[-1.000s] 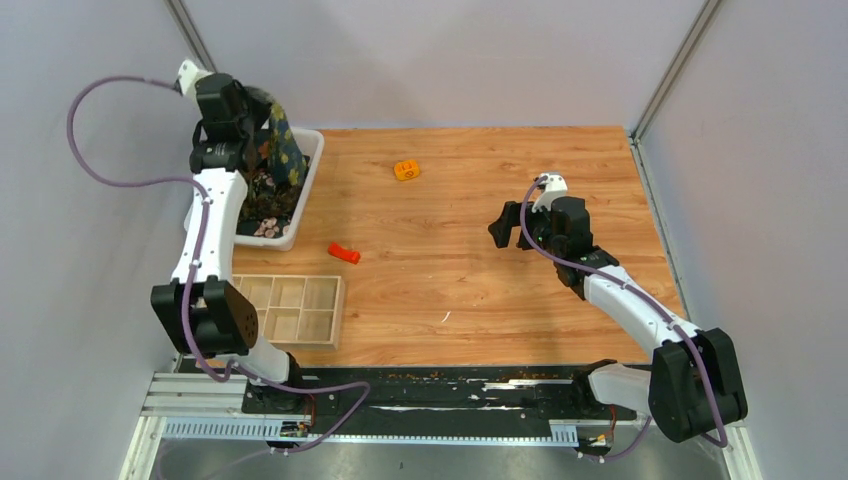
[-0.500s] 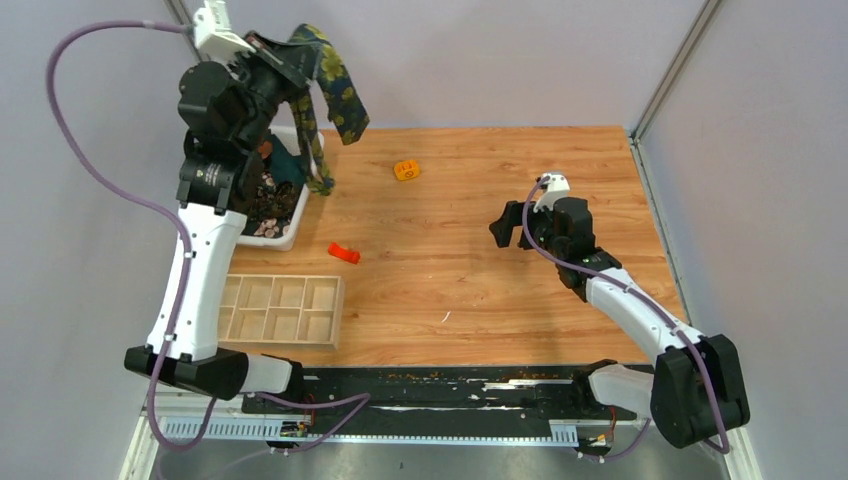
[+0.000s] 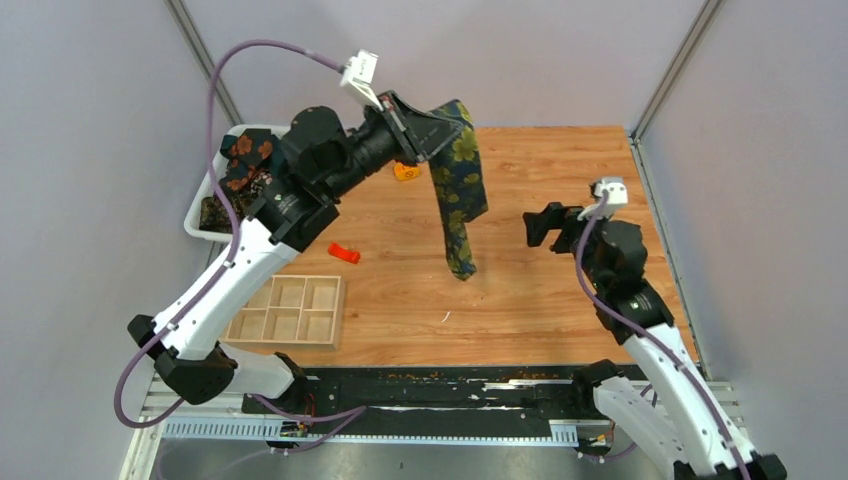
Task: Roll the ties
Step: Place the tie at the center of the board.
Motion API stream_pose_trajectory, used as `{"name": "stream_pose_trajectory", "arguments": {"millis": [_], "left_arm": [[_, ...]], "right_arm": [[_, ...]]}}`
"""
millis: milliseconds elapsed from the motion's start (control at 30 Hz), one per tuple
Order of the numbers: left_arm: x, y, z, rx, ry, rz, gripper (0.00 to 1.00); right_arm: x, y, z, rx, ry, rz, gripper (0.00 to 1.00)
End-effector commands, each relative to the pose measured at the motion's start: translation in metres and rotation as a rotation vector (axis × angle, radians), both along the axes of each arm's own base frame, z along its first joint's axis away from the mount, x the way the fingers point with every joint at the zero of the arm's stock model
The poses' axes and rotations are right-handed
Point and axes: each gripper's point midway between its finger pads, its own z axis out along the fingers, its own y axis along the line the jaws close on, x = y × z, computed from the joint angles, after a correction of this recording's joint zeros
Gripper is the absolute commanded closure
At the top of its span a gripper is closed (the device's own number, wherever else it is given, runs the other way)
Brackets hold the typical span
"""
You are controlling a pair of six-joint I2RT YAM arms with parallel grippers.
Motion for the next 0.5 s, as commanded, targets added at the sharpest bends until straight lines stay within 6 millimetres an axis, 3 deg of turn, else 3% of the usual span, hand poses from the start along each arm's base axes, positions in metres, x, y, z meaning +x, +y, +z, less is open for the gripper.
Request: {"name": "stream_pose_trajectory", "arguments": {"millis": [0,67,200,300,367,467], "left_arm": [[-0.026,-0.035,0.014,-0.141,0.014,-0.148,0.97],[-0.015,-0.037,-0.006,-0.162,0.087,-0.106,0.97],[0.03,-0.014,-0.074,-0.174,0.23,0.129,0.94],[0.066,0.005,-0.136,-0.217,0.357,0.22,0.91],[0.093,0.023,-0.194,-0.205,0.473,0.286,0.9],[0.122,0.035,-0.262,-0.183,0.6,0.287,0.83]], "right_arm": [[-0.022,-0.042,0.043,0.046,-0.075,-0.206,0.06],[-0.03,-0.053,0.053,0.058,-0.098,-0.256,0.06],[-0.029,-0.057,0.048,0.049,-0.065,-0.285,0.06],[-0.021,-0.049,0.029,0.034,0.013,-0.262,0.06],[-0.014,-0.04,0.014,0.027,0.075,-0.233,0.06],[-0.006,-0.024,-0.005,0.024,0.148,-0.169,0.07]]}}
